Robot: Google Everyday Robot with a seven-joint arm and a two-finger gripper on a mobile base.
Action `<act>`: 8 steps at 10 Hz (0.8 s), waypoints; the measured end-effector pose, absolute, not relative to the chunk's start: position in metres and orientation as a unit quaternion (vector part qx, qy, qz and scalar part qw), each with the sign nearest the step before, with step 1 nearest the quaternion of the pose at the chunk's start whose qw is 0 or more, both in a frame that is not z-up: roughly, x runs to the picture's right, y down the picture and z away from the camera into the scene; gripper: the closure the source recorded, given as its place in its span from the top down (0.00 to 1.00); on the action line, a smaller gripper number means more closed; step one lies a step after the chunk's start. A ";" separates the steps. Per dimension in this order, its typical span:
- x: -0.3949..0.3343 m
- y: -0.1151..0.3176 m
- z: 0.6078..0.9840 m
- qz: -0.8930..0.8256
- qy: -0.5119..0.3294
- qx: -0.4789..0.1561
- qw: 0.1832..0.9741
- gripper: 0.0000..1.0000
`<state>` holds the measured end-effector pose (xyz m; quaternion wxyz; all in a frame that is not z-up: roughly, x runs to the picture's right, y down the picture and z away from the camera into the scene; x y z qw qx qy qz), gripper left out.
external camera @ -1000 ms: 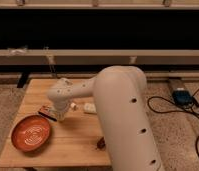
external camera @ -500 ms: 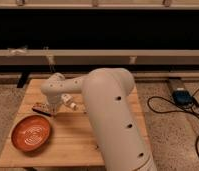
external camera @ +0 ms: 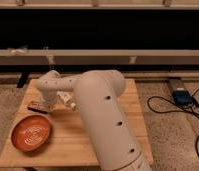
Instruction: Push the eraser across the table
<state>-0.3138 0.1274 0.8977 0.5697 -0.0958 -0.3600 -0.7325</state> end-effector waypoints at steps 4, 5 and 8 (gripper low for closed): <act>-0.336 0.115 0.904 -0.744 -0.365 -0.086 0.553 0.00; -0.342 0.112 0.904 -0.747 -0.366 -0.084 0.549 0.00; -0.346 0.103 0.906 -0.753 -0.364 -0.084 0.542 0.00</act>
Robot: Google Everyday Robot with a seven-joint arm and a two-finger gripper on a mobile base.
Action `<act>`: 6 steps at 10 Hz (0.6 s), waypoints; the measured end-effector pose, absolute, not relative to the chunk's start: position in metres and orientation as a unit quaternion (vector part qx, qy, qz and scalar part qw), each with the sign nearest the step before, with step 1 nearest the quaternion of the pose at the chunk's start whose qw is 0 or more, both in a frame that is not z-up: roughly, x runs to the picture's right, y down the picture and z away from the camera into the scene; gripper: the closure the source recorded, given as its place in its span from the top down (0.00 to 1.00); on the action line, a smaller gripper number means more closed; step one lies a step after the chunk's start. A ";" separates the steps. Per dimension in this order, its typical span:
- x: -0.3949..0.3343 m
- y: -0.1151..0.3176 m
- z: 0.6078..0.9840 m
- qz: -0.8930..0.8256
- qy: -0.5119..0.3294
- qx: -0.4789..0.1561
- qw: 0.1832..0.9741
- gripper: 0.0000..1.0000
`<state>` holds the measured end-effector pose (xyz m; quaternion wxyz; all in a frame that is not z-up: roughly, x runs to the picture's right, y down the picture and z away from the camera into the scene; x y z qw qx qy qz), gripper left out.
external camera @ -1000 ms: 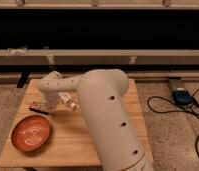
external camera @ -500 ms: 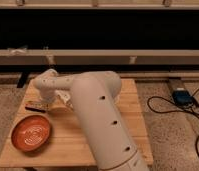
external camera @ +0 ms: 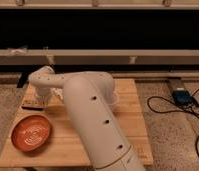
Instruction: Push the eraser across the table
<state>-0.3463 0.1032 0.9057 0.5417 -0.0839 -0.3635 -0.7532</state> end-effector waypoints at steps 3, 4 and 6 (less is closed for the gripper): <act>-0.331 0.099 0.896 -0.763 -0.351 -0.093 0.534 0.00; -0.328 0.096 0.890 -0.771 -0.345 -0.097 0.527 0.00; -0.328 0.093 0.877 -0.789 -0.332 -0.106 0.507 0.04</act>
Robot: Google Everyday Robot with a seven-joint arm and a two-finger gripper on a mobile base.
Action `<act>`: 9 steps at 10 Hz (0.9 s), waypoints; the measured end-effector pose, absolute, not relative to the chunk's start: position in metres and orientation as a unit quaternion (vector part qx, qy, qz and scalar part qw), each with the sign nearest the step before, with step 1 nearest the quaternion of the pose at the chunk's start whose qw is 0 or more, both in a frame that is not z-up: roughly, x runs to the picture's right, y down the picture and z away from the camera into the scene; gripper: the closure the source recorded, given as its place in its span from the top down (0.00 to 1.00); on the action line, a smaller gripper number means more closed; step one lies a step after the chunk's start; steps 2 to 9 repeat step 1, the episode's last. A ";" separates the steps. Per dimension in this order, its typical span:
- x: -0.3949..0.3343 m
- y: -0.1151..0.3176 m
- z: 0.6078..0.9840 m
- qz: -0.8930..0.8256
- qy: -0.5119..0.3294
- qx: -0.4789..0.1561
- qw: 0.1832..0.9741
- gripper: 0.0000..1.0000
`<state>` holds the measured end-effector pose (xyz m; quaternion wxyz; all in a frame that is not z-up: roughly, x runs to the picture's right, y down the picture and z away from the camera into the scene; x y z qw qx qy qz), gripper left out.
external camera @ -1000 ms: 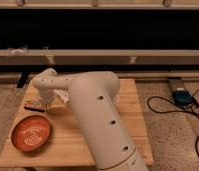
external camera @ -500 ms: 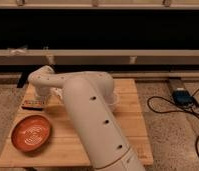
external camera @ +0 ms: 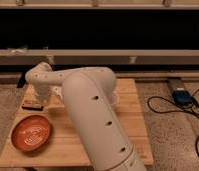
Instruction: Push the eraser across the table
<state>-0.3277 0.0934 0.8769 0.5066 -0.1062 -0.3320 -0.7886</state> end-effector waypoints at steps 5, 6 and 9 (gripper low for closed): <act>-0.328 0.093 0.877 -0.789 -0.332 -0.106 0.506 0.04; -0.328 0.093 0.877 -0.789 -0.332 -0.106 0.506 0.04; -0.328 0.093 0.877 -0.789 -0.332 -0.106 0.506 0.04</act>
